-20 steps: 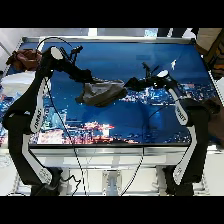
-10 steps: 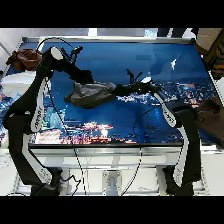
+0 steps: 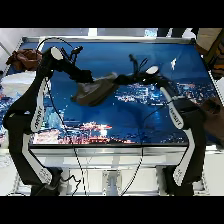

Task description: Fold the shirts.

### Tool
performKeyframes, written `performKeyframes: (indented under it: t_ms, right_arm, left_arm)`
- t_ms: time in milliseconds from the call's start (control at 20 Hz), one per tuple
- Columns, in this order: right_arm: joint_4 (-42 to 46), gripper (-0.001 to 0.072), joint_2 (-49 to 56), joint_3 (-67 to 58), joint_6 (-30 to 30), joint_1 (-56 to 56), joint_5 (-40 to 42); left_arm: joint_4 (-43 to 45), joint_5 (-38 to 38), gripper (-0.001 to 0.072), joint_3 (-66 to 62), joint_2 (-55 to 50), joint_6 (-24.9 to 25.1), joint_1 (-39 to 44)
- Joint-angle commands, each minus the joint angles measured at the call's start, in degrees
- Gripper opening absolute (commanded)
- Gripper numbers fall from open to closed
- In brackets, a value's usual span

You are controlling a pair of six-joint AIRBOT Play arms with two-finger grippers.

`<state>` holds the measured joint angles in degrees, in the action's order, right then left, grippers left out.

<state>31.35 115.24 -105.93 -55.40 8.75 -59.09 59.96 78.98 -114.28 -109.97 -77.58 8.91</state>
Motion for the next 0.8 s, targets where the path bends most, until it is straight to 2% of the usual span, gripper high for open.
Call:
performKeyframes:
  t_ms: [0, 100, 250, 550, 650, 750]
  right_arm:
    - [18.4, 0.0026, -7.6, -4.1, -7.9, -5.4, 1.6]
    - [30.9, 0.0027, -11.8, -5.6, -13.2, -9.5, -0.1]
    - [45.7, 0.0027, -16.7, -7.7, -19.0, -16.2, -7.7]
    - [58.2, 0.0027, -21.5, -7.9, -20.0, -30.7, -28.6]
    - [62.9, 0.0027, -21.5, -7.9, -20.1, -35.0, -33.7]
    - [63.3, 0.0026, -21.6, -7.9, -20.1, -40.5, -36.5]
  left_arm:
    - [0.0, 0.1, 0.0376, 0.0, 0.0, -0.1, 0.0]
    - [0.0, 0.2, 0.0376, 0.0, 0.0, -0.6, 0.0]
    - [-0.1, 0.2, 0.0376, 0.0, 0.0, -0.6, 0.0]
    - [0.0, 0.2, 0.0376, 0.0, 0.0, -0.6, 0.0]
    - [0.0, 0.2, 0.0376, 0.0, 0.0, -0.6, 0.0]
    - [0.0, 0.1, 0.0376, 0.0, 0.0, -0.4, 0.0]
